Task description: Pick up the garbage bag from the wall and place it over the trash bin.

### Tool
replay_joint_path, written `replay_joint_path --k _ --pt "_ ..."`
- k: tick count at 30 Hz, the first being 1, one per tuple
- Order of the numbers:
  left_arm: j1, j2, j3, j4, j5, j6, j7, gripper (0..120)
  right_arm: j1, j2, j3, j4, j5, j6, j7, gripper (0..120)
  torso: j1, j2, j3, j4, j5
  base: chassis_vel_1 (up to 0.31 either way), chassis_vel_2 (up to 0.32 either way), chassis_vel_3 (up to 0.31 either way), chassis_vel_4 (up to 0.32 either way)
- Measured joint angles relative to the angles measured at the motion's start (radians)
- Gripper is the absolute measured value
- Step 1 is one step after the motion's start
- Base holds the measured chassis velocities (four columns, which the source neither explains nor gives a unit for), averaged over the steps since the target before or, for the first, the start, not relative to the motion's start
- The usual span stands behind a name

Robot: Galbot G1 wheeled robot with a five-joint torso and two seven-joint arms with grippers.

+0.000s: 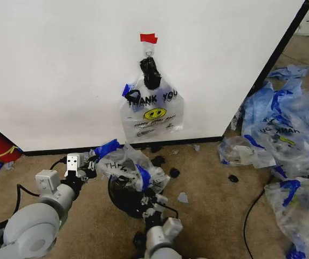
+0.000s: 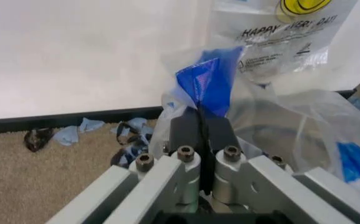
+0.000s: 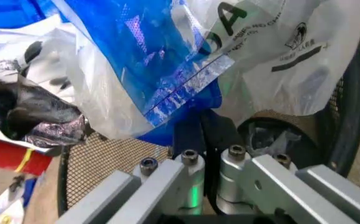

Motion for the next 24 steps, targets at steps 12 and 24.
replay_joint_path --k 12,24 --pt "-0.010 0.010 -0.002 0.010 -0.001 -0.002 0.000 0 -0.023 -0.064 -0.012 0.072 -0.027 -0.040 0.027 0 0.000 0.000 0.001 0.0003 0.0001 0.000 0.000 0.000 0.000" --pt "-0.011 0.003 0.003 0.013 -0.004 0.006 0.001 0 -0.026 -0.119 0.016 0.141 -0.054 0.013 -0.053 0 0.000 0.000 0.000 0.0001 0.0002 0.000 0.000 0.000 0.000"
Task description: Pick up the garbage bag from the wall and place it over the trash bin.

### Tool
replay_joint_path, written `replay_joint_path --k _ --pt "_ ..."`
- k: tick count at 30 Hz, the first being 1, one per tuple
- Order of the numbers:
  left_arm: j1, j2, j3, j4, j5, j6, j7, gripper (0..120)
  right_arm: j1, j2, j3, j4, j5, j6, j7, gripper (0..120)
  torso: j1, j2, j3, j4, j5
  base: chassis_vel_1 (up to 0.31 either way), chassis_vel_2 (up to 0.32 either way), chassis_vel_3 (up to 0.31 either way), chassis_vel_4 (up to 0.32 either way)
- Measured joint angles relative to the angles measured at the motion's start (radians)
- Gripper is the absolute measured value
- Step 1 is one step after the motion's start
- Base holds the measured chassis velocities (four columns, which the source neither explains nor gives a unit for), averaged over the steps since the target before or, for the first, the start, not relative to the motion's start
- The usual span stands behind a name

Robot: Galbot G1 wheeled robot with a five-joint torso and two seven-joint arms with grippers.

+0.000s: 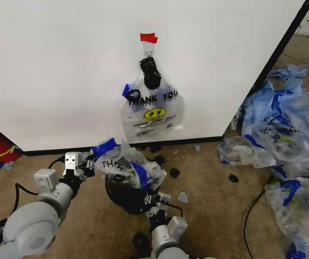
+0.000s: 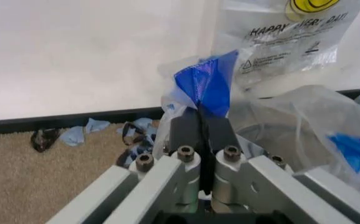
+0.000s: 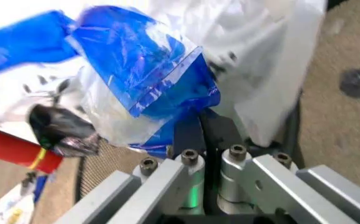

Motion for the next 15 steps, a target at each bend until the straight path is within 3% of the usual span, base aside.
replay_joint_path --k 15 --pt "0.009 -0.016 0.010 0.015 0.008 0.002 0.004 0 0.077 0.034 0.031 0.071 0.081 -0.050 0.085 0 0.000 0.000 0.000 0.0001 0.0000 0.000 0.000 0.000 0.000"
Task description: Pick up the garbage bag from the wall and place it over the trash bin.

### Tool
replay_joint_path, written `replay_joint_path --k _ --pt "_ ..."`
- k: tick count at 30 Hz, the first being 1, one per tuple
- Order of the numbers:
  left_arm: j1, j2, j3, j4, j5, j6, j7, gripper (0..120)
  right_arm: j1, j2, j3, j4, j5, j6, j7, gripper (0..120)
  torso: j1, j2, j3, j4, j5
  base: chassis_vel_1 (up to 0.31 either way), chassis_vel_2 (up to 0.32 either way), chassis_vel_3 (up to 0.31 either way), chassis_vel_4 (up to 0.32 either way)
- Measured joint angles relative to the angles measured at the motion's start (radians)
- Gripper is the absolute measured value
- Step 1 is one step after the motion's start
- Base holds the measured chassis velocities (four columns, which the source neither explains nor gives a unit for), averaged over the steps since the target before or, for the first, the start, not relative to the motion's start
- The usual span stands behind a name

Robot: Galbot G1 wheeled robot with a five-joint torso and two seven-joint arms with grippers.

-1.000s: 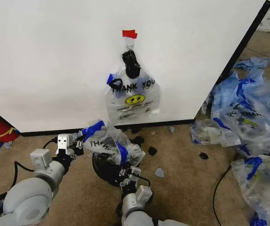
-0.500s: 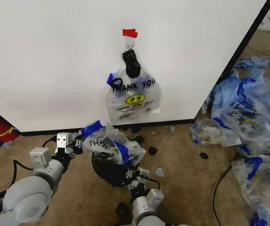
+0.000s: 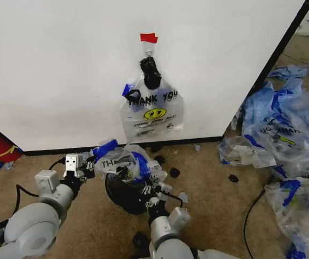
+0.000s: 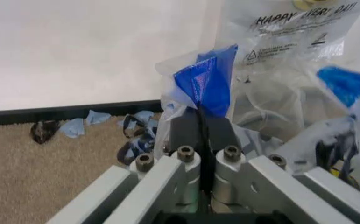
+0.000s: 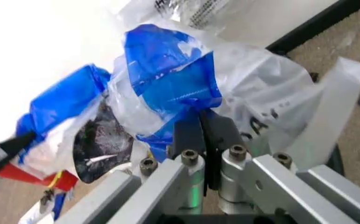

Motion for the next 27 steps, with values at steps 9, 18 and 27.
replay_joint_path --k 9,18,27 --pt "0.011 -0.006 -0.002 0.004 0.009 0.000 0.000 0 0.026 0.055 0.025 -0.036 0.024 -0.025 0.090 0 0.000 0.000 0.000 -0.0001 0.0000 0.000 0.000 0.000 0.000" --pt "0.025 -0.019 0.003 0.012 0.018 -0.001 0.000 0 0.012 0.132 0.046 -0.083 0.020 -0.067 0.200 0 0.000 0.000 0.000 -0.0001 -0.0001 0.000 0.000 0.000 0.000" --pt "0.028 -0.025 0.008 0.020 0.022 -0.001 0.002 0 0.040 0.224 0.072 -0.152 0.072 -0.107 0.240 0 0.000 0.000 0.000 0.0000 -0.0003 0.000 0.000 0.000 0.000"
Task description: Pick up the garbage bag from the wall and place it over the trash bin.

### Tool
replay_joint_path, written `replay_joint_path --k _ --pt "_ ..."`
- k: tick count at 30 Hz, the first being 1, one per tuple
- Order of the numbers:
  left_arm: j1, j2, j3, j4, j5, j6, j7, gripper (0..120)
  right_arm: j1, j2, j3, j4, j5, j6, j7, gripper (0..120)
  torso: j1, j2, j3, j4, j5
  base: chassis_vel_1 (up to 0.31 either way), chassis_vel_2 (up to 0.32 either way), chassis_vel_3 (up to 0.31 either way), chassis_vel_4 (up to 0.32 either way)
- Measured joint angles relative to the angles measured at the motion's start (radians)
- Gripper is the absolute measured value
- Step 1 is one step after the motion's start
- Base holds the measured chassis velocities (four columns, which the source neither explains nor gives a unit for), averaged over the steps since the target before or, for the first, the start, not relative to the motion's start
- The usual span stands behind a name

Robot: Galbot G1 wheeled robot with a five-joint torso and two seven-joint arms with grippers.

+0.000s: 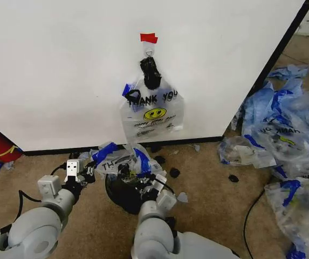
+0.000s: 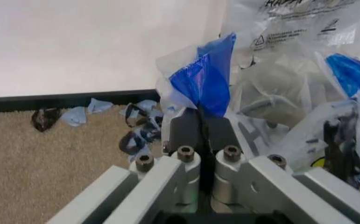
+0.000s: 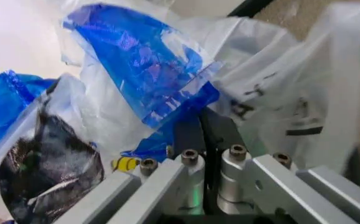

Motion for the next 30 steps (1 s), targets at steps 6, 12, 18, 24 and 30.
replay_joint_path --k 6,12,18,24,30 --pt "0.005 -0.001 0.000 0.008 0.001 -0.002 0.000 0 0.007 0.074 0.011 -0.090 0.004 -0.013 0.008 0 0.000 0.000 0.000 0.0000 0.0000 0.000 0.000 0.000 0.000" --pt "0.026 -0.013 -0.003 0.022 0.019 -0.006 0.002 0 -0.003 0.141 0.055 -0.209 -0.007 -0.011 -0.001 0 0.000 0.000 0.000 -0.0001 -0.0001 0.000 0.000 0.000 0.000" --pt "0.023 -0.013 0.001 0.026 0.021 -0.007 0.005 0 -0.009 0.168 0.056 -0.278 -0.025 -0.003 -0.025 0 0.000 0.000 0.000 0.0000 -0.0001 0.000 0.000 0.000 0.000" --pt "0.022 -0.016 0.000 0.032 0.023 -0.007 0.006 0 -0.011 0.122 0.024 -0.175 -0.025 -0.021 -0.019 0 0.000 0.000 0.000 0.0000 0.0001 0.000 0.000 0.000 0.000" --pt "0.014 -0.017 0.000 0.037 0.023 -0.008 0.007 0 -0.026 0.030 -0.019 -0.029 -0.042 -0.043 -0.012 0 0.000 0.000 0.000 -0.0001 0.0004 0.000 0.000 0.000 0.000"
